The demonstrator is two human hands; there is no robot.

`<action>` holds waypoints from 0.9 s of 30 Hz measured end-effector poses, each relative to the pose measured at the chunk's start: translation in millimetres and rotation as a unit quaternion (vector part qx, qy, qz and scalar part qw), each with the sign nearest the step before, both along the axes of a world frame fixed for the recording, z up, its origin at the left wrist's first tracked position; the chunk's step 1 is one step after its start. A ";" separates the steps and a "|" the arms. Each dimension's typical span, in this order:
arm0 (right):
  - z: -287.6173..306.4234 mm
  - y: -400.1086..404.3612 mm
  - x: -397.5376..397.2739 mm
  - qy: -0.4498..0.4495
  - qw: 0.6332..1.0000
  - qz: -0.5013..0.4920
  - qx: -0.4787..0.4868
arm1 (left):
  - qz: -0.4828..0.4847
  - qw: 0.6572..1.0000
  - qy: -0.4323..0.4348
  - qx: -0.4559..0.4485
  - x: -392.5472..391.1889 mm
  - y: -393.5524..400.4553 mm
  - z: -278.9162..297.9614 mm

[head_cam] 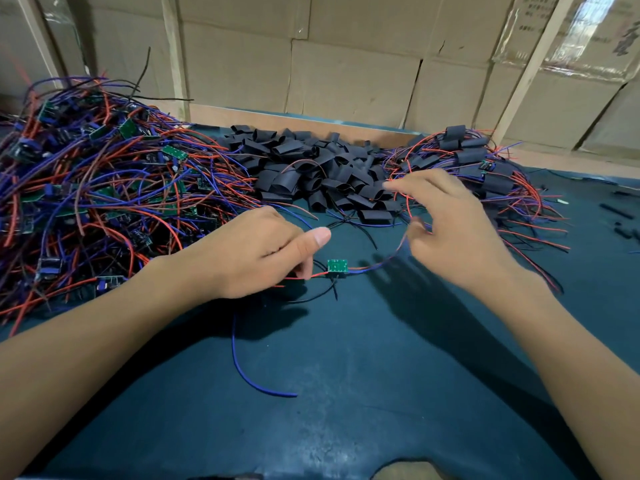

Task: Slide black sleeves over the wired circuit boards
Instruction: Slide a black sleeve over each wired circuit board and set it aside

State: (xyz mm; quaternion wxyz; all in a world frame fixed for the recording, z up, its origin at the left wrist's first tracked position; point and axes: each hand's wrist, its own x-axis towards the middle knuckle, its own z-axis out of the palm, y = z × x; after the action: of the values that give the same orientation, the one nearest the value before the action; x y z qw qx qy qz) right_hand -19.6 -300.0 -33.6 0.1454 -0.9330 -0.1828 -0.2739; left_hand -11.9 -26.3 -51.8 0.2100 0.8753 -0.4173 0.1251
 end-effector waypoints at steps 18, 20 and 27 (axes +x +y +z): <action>-3.9 -1.0 0.2 0.138 0.986 0.082 -0.055 | 0.298 0.933 -0.039 0.197 115.5 -10.2 21.1; -2.6 -2.4 -0.2 0.162 0.982 0.064 -0.078 | 0.320 0.920 -0.038 0.222 122.2 -16.3 23.0; 3.0 1.2 -3.3 0.156 0.982 0.060 -0.085 | 0.399 0.898 0.041 0.181 134.0 -24.2 17.2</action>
State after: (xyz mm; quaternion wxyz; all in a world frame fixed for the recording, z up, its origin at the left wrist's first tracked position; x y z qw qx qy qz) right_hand -22.9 -298.9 -30.6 0.1081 -0.9606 -0.2359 -0.0996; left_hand 122.1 -50.5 -34.6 -0.0028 0.9956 -0.0392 0.0848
